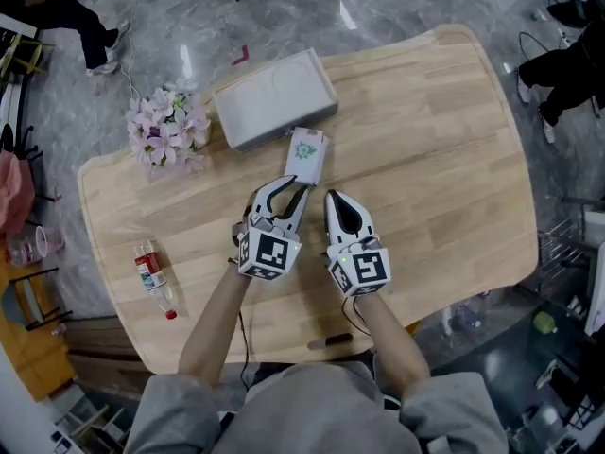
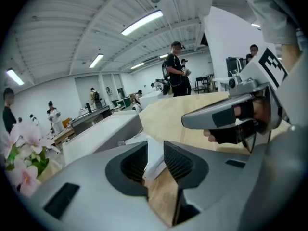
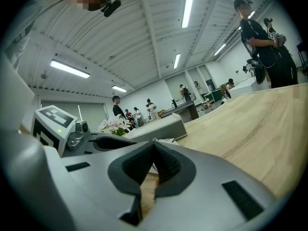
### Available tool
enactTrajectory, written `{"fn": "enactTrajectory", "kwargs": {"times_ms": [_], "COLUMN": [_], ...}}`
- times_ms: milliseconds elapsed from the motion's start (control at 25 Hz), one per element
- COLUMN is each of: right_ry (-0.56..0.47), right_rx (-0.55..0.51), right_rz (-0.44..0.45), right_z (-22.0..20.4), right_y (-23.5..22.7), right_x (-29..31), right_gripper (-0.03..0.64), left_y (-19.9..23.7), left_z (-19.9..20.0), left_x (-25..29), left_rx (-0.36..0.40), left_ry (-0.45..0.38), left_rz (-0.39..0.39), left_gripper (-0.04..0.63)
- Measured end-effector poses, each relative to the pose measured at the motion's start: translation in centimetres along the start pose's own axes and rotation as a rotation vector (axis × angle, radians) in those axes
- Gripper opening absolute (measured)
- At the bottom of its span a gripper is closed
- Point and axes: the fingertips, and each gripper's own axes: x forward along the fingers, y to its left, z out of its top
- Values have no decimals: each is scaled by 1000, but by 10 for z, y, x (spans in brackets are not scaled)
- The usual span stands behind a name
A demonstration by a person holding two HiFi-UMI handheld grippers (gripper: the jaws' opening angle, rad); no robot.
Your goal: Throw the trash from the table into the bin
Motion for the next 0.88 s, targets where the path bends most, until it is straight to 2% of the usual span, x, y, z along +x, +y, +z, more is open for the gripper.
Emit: {"fn": "enactTrajectory", "kwargs": {"times_ms": [80,160,240,360,560,880], "right_ry": [4,7,9,14,17,7], "right_rx": [8,12,10,9,17,22], "right_rz": [-7,-15,-19,-18,-22,-33], "right_z": [-3,-6,-8,-11,-14,-11], "right_y": [-4,-8,-10,-11,-12,-18], "right_x": [1,2,3,4,4,3], "right_gripper": [3,3,3,3,3,3], "left_y": [-5,-11,-15,-16,-17,-20], "left_z": [-8,-18,-25,-30,-34,-34], "left_x": [9,16,22,29,35,37], "left_rx": [99,230,347,443,503,514], "left_ry": [54,118,163,204,259,262], "left_rz": [-45,-84,-105,-106,-108,-112], "left_gripper": [121,149,158,158,136,92]}}
